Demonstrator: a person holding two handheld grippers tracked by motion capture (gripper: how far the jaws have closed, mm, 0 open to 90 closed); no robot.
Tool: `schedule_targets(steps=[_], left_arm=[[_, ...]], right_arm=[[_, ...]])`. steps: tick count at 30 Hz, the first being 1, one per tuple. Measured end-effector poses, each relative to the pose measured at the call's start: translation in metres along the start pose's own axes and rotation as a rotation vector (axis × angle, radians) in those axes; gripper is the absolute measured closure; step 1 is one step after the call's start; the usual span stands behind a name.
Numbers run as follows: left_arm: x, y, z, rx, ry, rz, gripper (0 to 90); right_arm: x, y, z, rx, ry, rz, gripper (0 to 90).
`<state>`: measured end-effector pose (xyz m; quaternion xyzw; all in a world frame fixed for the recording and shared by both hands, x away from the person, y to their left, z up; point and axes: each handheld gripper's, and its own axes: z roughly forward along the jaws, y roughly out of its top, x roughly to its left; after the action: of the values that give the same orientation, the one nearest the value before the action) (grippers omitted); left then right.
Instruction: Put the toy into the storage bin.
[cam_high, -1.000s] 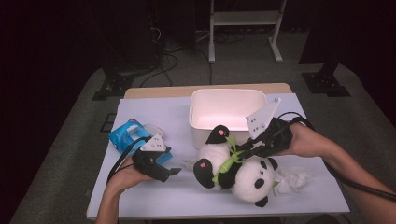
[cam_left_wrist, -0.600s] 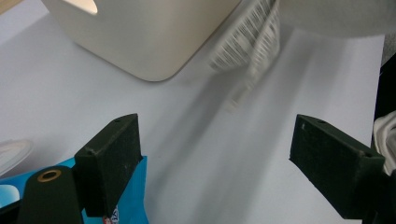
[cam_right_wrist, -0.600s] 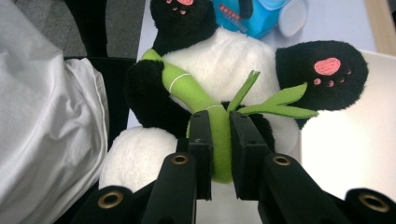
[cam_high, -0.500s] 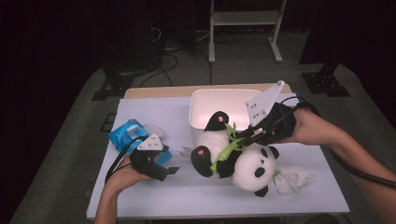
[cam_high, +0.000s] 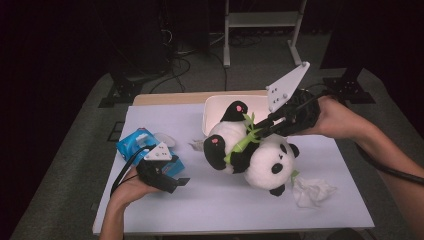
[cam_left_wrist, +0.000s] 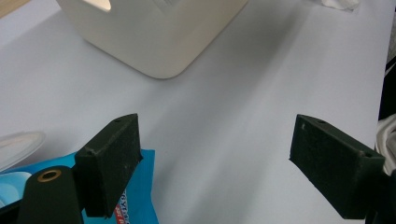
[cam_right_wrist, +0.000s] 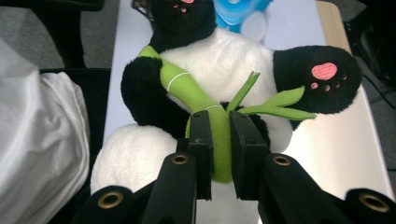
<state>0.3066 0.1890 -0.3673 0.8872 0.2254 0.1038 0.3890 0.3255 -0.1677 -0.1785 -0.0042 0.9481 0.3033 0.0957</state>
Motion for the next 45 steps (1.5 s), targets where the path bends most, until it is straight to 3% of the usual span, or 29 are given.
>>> schedule_targets(steps=[11, 20, 33, 45], left_arm=[[0.0, 0.0, -0.001, 0.001, 0.001, 0.001, 15.2], [0.001, -0.001, -0.002, -0.001, 0.001, 0.0, 15.2], [0.003, -0.003, -0.004, -0.009, 0.007, -0.02, 15.2], [0.008, -0.008, -0.005, -0.01, 0.01, -0.04, 15.2]], right_arm=[[-0.026, 0.018, -0.022, 0.041, -0.081, 0.029, 79.7], [-0.052, 0.026, -0.023, 0.078, -0.136, 0.047, 79.6], [-0.094, 0.027, -0.017, 0.11, -0.159, 0.073, 79.6], [-0.131, 0.017, 0.004, 0.147, -0.15, 0.104, 79.6]])
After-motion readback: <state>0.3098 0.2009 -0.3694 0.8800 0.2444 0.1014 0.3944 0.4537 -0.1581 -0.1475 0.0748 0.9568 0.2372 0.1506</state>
